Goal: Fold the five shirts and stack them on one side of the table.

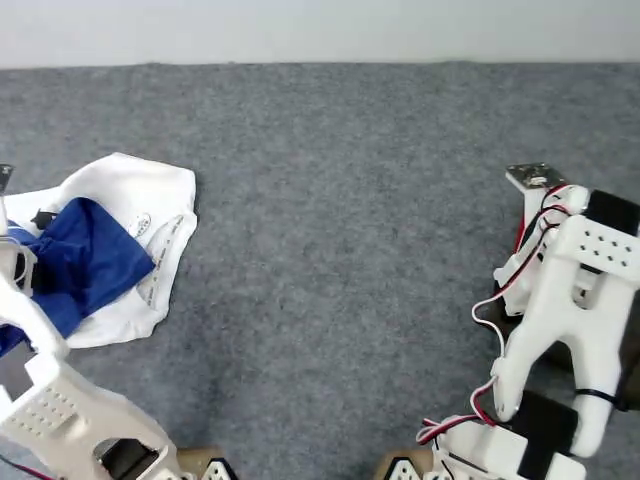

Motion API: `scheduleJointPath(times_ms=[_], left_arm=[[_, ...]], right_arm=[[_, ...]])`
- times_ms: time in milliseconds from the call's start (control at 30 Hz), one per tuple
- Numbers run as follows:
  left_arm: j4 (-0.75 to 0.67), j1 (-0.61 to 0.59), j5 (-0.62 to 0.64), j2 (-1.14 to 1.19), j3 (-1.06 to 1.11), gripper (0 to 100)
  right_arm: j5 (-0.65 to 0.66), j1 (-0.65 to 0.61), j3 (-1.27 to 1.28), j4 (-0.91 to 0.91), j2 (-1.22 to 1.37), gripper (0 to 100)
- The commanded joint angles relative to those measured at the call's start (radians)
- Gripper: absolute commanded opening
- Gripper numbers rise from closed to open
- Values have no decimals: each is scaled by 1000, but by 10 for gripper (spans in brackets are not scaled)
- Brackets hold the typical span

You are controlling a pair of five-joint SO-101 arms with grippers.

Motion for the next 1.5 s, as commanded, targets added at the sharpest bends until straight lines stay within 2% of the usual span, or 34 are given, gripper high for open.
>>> scheduleJointPath(times_ms=[0,233,467,633,833,967,1167,1233,1333,1467], left_arm=[[-3,34,-25,-32,-47,10],[161,163,-17,-255,-168,13],[169,364,229,-468,-277,13],[169,605,342,-542,-374,13],[173,951,350,-548,-453,13],[213,1105,348,-539,-420,13],[381,1128,347,-437,-219,17],[442,1119,347,-376,-125,58],[488,1092,353,-290,-30,171],[494,1019,345,-276,-39,190]], right_arm=[[-8,13,-46,44,-53,11],[0,84,8,42,-165,10],[0,82,120,36,-340,12],[0,82,161,35,-397,12],[0,82,186,35,-410,12],[0,82,186,35,-412,12],[0,81,186,35,-412,13],[0,74,184,33,-410,13],[0,13,184,33,-412,14],[-8,-143,181,33,-406,14]])
